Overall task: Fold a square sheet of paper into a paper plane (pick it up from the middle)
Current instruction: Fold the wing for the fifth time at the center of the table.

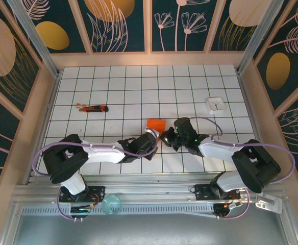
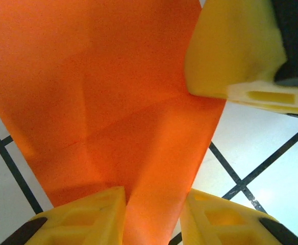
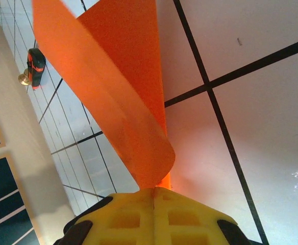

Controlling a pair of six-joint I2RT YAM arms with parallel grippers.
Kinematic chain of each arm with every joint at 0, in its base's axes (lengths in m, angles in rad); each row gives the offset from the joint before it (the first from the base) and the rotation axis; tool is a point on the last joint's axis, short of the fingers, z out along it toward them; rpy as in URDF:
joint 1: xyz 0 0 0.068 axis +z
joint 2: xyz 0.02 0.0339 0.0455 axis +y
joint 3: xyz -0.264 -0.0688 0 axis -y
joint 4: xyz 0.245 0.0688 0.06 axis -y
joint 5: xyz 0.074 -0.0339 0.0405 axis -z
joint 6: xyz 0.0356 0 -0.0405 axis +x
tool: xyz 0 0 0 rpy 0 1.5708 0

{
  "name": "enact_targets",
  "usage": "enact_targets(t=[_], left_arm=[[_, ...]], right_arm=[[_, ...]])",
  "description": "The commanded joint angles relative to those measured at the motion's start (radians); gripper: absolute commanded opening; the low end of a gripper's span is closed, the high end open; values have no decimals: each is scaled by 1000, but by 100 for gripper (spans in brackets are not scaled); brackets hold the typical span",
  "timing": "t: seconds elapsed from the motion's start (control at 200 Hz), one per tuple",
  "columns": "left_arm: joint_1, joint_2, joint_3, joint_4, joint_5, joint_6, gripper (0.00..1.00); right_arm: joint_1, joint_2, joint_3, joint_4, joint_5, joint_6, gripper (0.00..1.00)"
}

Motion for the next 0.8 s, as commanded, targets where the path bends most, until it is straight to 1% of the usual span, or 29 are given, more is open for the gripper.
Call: enact_targets(t=[0.0,0.25,0.555,0.696,0.796], left_arm=[[-4,15,15,-38,-32,16,37],[-14,-27,14,-43,-25,8,45],[-44,-40,18,-94,-72,25,50],[-54,-26,27,-103,-89,29,50],[-53,-19,37,-107,-96,35,47]], right_arm=[[2,-1,-3,23,-14,18,0],[2,7,-9,21,-14,28,0],[-25,16,-41,41,-68,95,0],[-34,19,-52,59,-91,115,0],[-35,22,-47,59,-93,117,0]])
